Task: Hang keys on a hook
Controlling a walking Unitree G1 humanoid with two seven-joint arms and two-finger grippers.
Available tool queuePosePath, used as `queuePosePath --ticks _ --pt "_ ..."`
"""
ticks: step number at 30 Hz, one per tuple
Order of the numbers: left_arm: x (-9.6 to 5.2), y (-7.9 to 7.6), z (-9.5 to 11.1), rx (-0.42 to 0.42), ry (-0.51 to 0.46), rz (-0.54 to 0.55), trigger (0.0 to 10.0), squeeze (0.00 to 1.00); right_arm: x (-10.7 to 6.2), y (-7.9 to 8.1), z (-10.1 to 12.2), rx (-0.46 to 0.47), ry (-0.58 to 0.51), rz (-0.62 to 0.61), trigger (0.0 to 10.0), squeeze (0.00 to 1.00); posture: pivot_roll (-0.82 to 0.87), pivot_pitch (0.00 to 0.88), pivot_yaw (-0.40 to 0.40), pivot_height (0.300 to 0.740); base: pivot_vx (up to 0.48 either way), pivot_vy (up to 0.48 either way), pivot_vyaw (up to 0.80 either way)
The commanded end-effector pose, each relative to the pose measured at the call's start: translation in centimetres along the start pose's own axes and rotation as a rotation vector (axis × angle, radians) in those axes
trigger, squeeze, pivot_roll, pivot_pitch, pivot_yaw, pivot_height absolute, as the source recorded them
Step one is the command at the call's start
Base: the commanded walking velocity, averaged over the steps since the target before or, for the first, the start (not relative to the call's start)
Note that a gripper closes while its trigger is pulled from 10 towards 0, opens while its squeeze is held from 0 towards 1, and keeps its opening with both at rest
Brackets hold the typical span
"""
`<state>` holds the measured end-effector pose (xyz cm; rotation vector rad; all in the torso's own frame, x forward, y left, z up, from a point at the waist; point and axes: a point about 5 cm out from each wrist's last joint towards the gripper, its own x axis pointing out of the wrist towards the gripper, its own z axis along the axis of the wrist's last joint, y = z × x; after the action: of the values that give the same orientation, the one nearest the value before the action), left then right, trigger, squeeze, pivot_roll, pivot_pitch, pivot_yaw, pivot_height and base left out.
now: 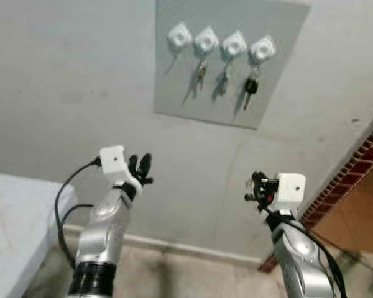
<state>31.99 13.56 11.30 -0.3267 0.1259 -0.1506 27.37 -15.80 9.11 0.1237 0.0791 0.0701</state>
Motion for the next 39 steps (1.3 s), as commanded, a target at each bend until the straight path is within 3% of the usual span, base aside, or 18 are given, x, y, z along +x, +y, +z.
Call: queuePosePath --ticks 1,7,15,21,24,39 --pt "-0.14 0.64 0.48 0.008 -0.013 0.020 10.0 0.00 0.38 0.53 0.78 0.012 -0.028 0.016 10.0 0.00 0.14 0.000 -0.057 0.740 0.000 0.401 0.00" --pt "-0.06 0.69 0.57 0.033 -0.021 0.056 10.0 0.00 0.35 0.36 0.77 0.038 -0.018 -0.012 10.0 0.00 0.14 0.000 -0.054 0.740 0.000 0.266 0.00" --pt "-0.04 0.45 0.45 0.073 -0.003 0.051 10.0 0.00 0.07 -0.01 1.13 0.002 -0.052 -0.033 10.0 0.00 0.13 0.000 -0.050 0.740 0.000 0.000 0.00" --pt "0.04 -0.05 0.90 0.150 -0.018 0.000 10.0 0.00 -0.05 0.38 1.11 0.019 -0.059 -0.008 10.0 0.00 0.13 0.000 -0.044 0.740 0.000 0.000 0.00" --pt "0.02 -0.21 0.99 0.131 -0.021 -0.015 10.0 0.00 -0.10 0.46 1.12 0.015 -0.064 -0.008 10.0 0.00 0.13 0.000 -0.042 0.740 0.000 0.000 0.00" --pt "-0.06 -0.21 0.99 0.119 -0.019 -0.022 10.0 0.00 -0.26 0.59 1.04 0.018 -0.070 -0.002 10.0 0.00 0.13 0.000 -0.037 0.740 0.432 0.000 0.00"
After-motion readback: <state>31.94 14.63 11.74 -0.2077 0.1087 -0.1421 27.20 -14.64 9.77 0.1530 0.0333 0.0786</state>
